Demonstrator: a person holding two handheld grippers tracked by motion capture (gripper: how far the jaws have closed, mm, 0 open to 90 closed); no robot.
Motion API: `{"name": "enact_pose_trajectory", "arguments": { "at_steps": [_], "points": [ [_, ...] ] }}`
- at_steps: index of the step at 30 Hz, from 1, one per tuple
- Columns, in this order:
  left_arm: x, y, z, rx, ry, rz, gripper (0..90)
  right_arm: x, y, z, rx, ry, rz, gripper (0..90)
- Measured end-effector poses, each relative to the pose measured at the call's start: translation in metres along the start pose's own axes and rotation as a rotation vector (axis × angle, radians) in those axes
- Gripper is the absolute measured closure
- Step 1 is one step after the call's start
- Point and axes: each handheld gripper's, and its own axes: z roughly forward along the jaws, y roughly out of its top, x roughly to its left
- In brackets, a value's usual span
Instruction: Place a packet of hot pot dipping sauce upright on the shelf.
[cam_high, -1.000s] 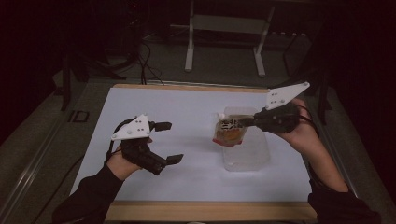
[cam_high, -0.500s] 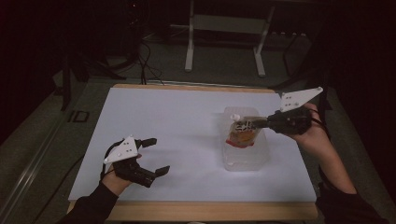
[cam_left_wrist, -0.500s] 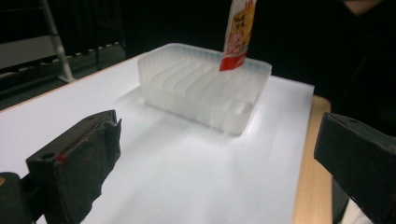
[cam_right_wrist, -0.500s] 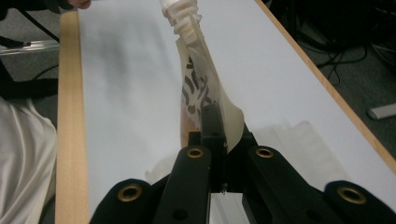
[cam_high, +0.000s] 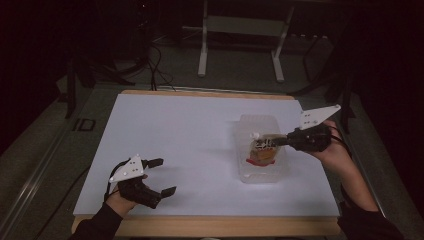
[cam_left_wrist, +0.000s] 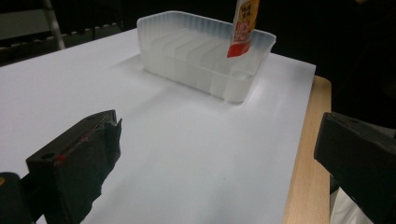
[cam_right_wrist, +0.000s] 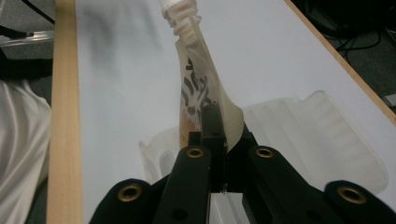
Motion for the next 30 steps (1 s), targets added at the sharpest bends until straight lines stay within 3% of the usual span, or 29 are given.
{"name": "enact_pose_trajectory", "arguments": {
  "at_steps": [10,21,28,30],
  "points": [
    [0.001,-0.005,0.004,0.025,-0.004,0.003,0.7,-0.005,-0.020,0.019,0.003,0.022,-0.001,90.0],
    [0.002,-0.009,0.006,0.029,-0.009,-0.005,0.7,-0.013,-0.038,0.041,0.019,0.060,0.035,89.9],
    [0.002,-0.010,0.007,0.039,-0.015,-0.006,0.7,-0.013,-0.049,0.038,-0.021,0.055,0.069,89.1],
    [0.002,-0.010,0.008,0.038,-0.015,-0.003,0.7,-0.014,-0.052,0.037,-0.025,0.058,0.082,84.2]
  ]
}}
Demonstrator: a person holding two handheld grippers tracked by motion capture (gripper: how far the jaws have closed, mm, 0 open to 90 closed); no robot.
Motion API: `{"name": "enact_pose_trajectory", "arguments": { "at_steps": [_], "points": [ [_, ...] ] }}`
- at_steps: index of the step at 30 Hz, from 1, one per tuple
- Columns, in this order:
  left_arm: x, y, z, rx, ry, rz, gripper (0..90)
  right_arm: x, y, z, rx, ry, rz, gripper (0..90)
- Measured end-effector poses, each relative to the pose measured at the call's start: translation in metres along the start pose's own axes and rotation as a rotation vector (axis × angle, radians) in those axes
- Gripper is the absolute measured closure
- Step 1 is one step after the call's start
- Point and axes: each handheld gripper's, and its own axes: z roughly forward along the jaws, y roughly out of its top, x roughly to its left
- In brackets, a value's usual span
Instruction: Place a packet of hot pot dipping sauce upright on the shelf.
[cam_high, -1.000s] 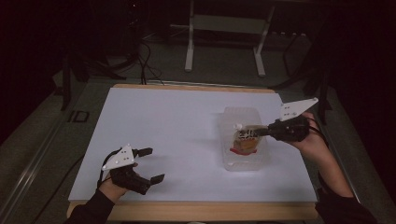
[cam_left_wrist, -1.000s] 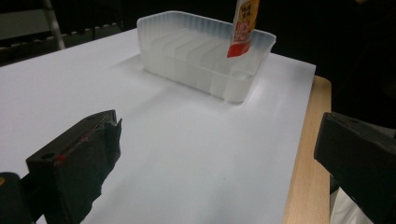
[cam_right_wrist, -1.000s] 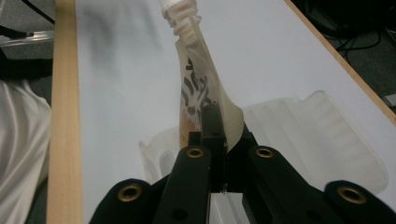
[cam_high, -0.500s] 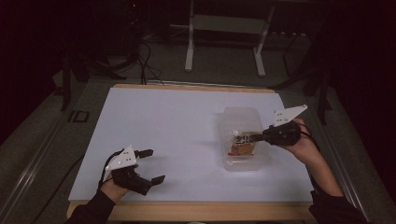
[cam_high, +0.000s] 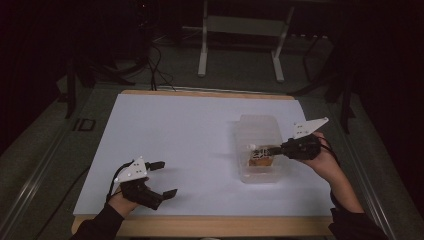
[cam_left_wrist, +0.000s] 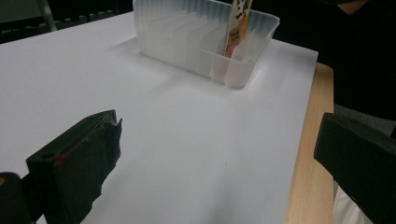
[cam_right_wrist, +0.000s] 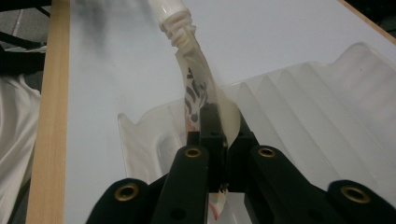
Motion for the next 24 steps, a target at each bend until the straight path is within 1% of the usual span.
{"name": "enact_pose_trajectory", "arguments": {
  "at_steps": [1,2,4,5,6,9,11,13,17,19,22,24],
  "points": [
    [0.000,0.000,0.000,-0.003,0.003,-0.003,0.7,0.000,0.000,-0.001,-0.010,0.003,0.011,79.8],
    [0.001,0.000,0.000,-0.005,0.006,-0.006,0.7,0.000,0.000,-0.002,-0.017,0.006,0.028,78.8],
    [0.001,0.001,-0.001,-0.008,0.007,-0.010,0.7,0.000,0.001,-0.004,-0.008,-0.002,0.040,78.2],
    [0.001,0.000,-0.001,-0.007,0.006,-0.012,0.7,0.000,0.002,-0.005,-0.014,0.002,0.053,76.4],
    [0.002,0.000,-0.001,-0.006,0.008,-0.010,0.7,0.000,0.004,-0.007,-0.013,-0.005,0.059,76.4],
    [0.001,0.000,0.000,-0.007,0.004,-0.012,0.7,0.003,0.010,-0.012,-0.024,-0.020,0.045,72.7],
    [0.001,0.001,0.000,-0.008,0.006,-0.016,0.7,0.005,0.014,-0.016,-0.042,-0.030,0.052,67.2],
    [0.002,0.001,-0.001,-0.013,0.007,-0.021,0.7,0.008,0.019,-0.021,-0.062,-0.046,0.053,66.8],
    [0.002,0.000,-0.001,-0.008,0.003,-0.024,0.7,0.018,0.030,-0.029,-0.089,-0.043,0.033,61.2],
    [0.001,0.000,0.000,-0.008,0.003,-0.020,0.7,0.024,0.035,-0.033,-0.109,-0.050,0.023,55.7],
    [0.000,0.000,0.001,-0.008,0.001,-0.019,0.7,0.031,0.041,-0.039,-0.152,-0.048,0.003,48.3],
    [0.000,0.000,0.001,-0.008,-0.001,-0.020,0.7,0.035,0.045,-0.042,-0.170,-0.040,-0.004,44.8]
  ]
}}
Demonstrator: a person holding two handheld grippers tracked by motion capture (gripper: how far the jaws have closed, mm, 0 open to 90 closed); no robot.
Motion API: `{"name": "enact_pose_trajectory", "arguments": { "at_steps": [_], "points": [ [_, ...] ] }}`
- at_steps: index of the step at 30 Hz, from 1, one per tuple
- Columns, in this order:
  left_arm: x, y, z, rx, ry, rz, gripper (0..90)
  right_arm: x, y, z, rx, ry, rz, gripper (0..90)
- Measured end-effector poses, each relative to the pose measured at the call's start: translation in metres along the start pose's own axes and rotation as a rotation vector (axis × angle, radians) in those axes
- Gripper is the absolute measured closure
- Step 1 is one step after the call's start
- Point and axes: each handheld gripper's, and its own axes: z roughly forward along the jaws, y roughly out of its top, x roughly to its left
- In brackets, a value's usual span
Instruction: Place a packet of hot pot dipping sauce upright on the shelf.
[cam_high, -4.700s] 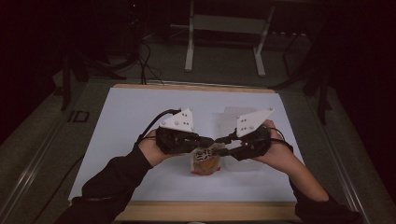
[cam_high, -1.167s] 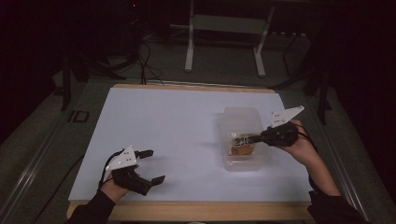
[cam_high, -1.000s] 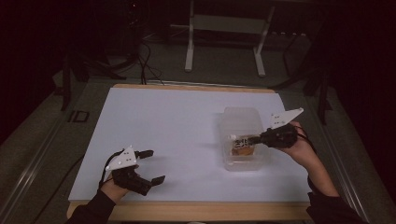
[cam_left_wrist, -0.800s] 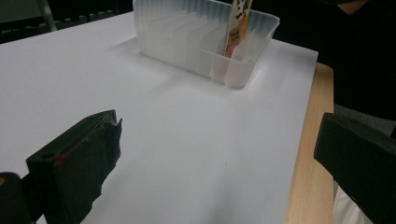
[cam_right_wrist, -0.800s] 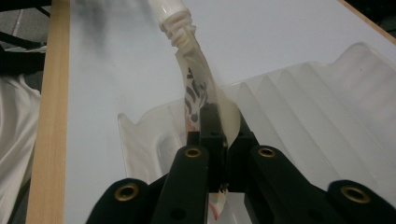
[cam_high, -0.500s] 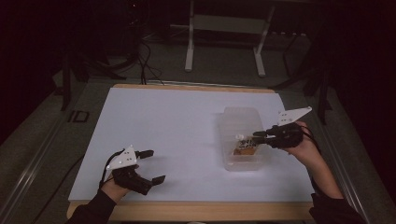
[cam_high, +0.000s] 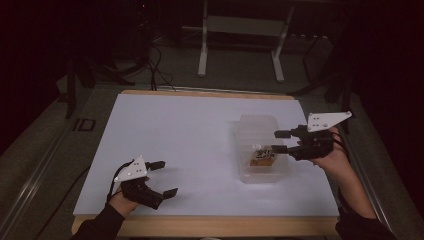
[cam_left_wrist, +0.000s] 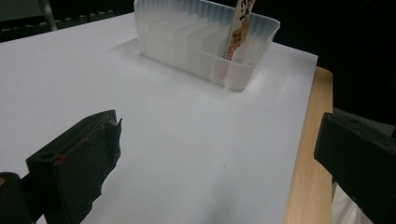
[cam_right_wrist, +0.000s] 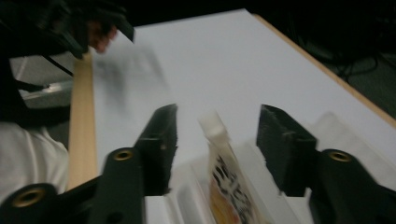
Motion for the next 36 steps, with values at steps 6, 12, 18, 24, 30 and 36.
{"name": "enact_pose_trajectory", "arguments": {
  "at_steps": [6,12,18,24,30,36],
  "points": [
    [0.000,-0.001,0.000,0.009,0.000,0.006,0.7,0.016,0.008,-0.004,-0.049,0.017,-0.016,27.9],
    [-0.001,-0.001,0.000,0.014,-0.003,0.011,0.7,0.027,0.006,-0.003,-0.071,0.023,-0.010,18.7],
    [-0.001,-0.001,0.000,0.013,-0.008,0.009,0.7,0.041,-0.004,0.002,-0.064,0.033,-0.041,15.1],
    [-0.002,-0.002,0.000,0.008,-0.006,0.015,0.7,0.053,-0.017,0.009,-0.073,0.042,-0.040,15.2],
    [-0.002,-0.003,0.000,0.016,-0.006,0.020,0.7,0.064,-0.031,0.020,-0.067,0.050,-0.027,15.2],
    [-0.003,-0.003,0.000,0.018,-0.008,0.021,0.7,0.071,-0.046,0.030,-0.051,0.075,-0.005,15.3]
  ]
}}
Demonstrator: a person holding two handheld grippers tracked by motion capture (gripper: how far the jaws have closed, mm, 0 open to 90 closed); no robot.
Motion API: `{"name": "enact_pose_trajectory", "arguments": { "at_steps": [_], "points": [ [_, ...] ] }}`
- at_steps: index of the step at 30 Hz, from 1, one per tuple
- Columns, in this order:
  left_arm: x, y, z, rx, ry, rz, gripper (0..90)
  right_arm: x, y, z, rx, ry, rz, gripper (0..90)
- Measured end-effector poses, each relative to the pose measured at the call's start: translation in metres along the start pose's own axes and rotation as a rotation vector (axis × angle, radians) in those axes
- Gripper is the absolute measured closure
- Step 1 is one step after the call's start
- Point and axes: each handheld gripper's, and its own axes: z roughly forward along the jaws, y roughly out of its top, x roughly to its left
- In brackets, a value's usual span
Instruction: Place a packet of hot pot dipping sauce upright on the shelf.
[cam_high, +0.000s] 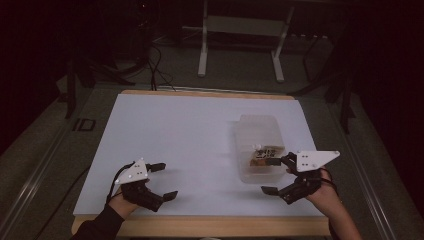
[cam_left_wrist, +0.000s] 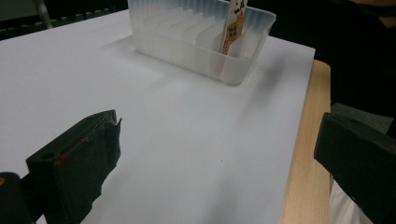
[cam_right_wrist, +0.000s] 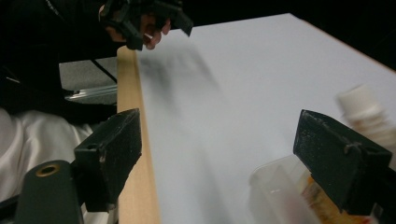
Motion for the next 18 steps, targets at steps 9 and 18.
{"name": "enact_pose_trajectory", "arguments": {
  "at_steps": [9,18],
  "points": [
    [-0.001,0.000,-0.001,-0.001,0.000,0.007,0.7,0.007,-0.021,0.009,0.026,-0.001,0.025,15.5],
    [-0.002,0.000,0.000,0.005,-0.001,0.021,0.7,0.010,-0.037,0.016,0.033,-0.016,0.046,15.5]
  ]
}}
